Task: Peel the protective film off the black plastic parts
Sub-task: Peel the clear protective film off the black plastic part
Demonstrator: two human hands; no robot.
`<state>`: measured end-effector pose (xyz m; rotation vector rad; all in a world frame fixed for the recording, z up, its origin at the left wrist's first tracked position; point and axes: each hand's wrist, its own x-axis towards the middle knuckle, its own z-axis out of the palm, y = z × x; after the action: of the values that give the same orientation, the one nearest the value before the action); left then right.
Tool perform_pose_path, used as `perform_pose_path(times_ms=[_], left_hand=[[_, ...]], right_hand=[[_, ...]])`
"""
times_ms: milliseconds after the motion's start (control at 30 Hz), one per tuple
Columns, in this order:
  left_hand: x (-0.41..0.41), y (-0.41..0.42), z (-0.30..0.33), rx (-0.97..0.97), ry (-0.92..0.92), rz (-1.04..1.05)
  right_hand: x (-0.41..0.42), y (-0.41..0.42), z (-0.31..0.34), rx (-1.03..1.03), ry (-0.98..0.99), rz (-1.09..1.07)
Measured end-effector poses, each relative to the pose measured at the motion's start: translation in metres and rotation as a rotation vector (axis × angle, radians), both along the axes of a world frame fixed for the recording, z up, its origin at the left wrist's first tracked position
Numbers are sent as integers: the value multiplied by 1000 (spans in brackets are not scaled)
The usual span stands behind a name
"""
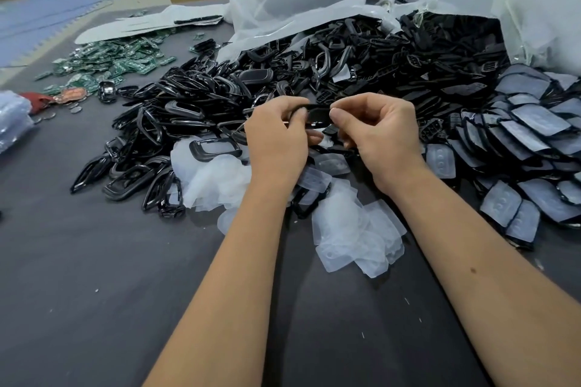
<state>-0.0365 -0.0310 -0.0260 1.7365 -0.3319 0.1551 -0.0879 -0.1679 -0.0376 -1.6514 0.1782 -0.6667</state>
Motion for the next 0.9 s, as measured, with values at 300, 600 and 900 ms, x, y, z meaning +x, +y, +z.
perform_pose_path(times_ms=[300, 600, 900], left_hand=[[-2, -1, 3, -221, 244, -174], [-4, 2, 4, -181, 249, -264], [-3, 2, 2, -127, 171, -297]], right_hand=[[2, 4, 0, -339, 12, -131], [-3, 10, 8, -424, -33, -157], [-4, 13, 10, -400, 5, -261]])
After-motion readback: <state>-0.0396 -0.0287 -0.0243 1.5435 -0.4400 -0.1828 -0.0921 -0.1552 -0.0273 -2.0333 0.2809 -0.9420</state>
